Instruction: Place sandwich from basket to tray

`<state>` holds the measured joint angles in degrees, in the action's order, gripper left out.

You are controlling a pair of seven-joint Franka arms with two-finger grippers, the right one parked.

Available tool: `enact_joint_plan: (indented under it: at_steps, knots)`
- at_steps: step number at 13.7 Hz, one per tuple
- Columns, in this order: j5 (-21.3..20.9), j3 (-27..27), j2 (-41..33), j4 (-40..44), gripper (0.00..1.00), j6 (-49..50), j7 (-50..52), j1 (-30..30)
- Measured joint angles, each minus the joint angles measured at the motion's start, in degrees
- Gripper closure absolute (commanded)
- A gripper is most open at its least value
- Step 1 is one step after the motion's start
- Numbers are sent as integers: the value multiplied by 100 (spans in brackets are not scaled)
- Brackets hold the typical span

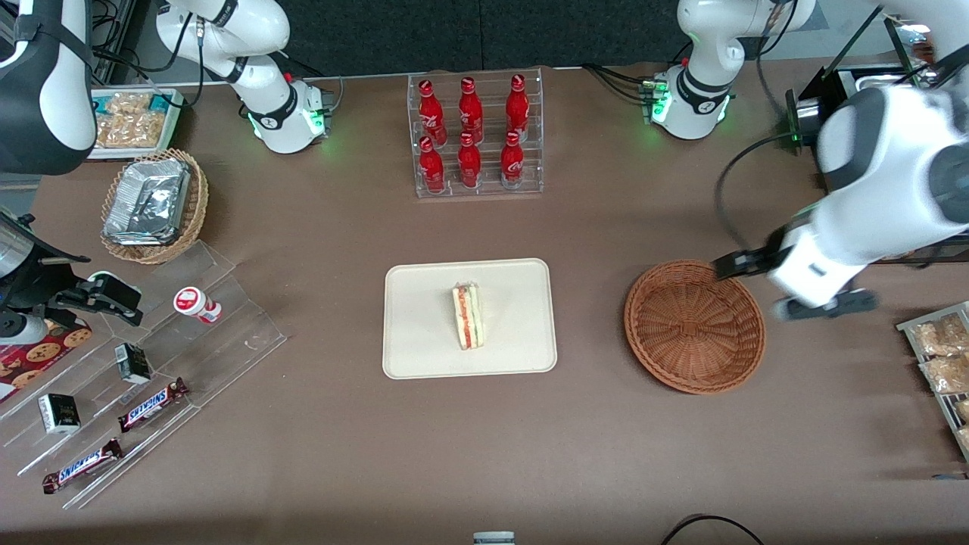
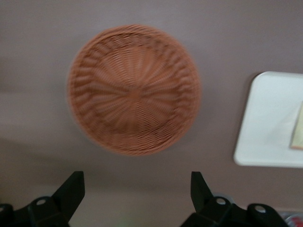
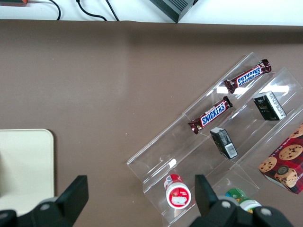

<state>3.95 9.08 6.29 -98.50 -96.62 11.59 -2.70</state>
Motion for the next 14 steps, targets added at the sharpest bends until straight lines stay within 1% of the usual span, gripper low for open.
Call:
enact_joint_plan:
  at_steps: [3, 6, 11, 14]
  knots:
    - [-3, -10, -632, -196, 1, 396, -739, -527]
    - [-6, -8, -1099, -168, 0, 603, -902, -661]
    - [-167, 44, -1223, 386, 0, 1072, -902, -660]
    - [-189, 44, -1218, 444, 0, 1110, -903, -661]
